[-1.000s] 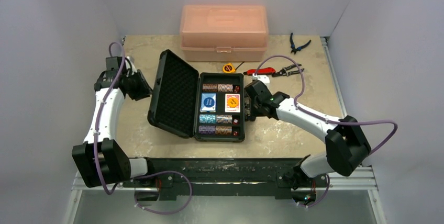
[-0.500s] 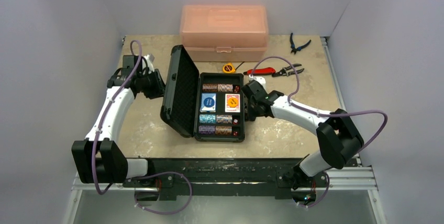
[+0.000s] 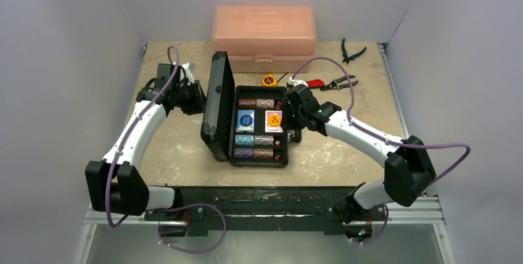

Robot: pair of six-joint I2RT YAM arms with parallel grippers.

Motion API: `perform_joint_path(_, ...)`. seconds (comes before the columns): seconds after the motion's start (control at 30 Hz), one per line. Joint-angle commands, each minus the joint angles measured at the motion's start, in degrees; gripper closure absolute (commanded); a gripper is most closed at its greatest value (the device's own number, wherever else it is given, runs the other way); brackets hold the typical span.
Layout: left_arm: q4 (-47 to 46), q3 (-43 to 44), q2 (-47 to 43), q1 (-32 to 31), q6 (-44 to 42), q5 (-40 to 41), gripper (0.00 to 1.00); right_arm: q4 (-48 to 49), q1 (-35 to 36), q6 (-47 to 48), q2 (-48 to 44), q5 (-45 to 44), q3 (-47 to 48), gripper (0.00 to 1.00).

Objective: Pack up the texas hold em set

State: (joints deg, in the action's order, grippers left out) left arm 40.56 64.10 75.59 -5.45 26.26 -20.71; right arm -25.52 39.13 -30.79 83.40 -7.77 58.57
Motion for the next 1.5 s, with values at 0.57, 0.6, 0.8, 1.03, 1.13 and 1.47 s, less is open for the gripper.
perform_joint_path(0.57, -1.5, 3.6, 2.7, -9.3, 2.6, -0.8, 0.75, 1.0, -0.2, 0.9, -1.5, 5.2, 4.7, 0.66)
perform_joint_path(0.6, -1.5, 3.6, 2.7, -9.6, 2.6, -0.8, 0.75, 1.0, -0.1, 0.7, -1.5, 5.2, 4.5, 0.66)
perform_joint_path(0.8, -1.7, 3.5, 3.0, -10.9, 2.7, -0.4, 0.75, 0.9, -0.1, 0.7, -1.6, 5.0, 4.0, 0.67)
perform_joint_path(1.03, -1.5, 3.5, 3.2, -11.5, 2.7, -0.2, 0.75, 0.5, -0.2, 0.8, -1.2, 4.0, 3.1, 0.67)
perform_joint_path(1.13, -1.2, 3.9, 2.8, -11.6, 2.6, -0.1, 0.75, -1.1, -0.1, 0.4, -1.1, 0.4, 2.5, 0.67)
perform_joint_path(1.47, 0.5, 5.7, 1.2, -12.3, 2.2, 0.6, 0.74, -5.2, -5.1, -0.8, -3.0, -7.4, 0.3, 0.64)
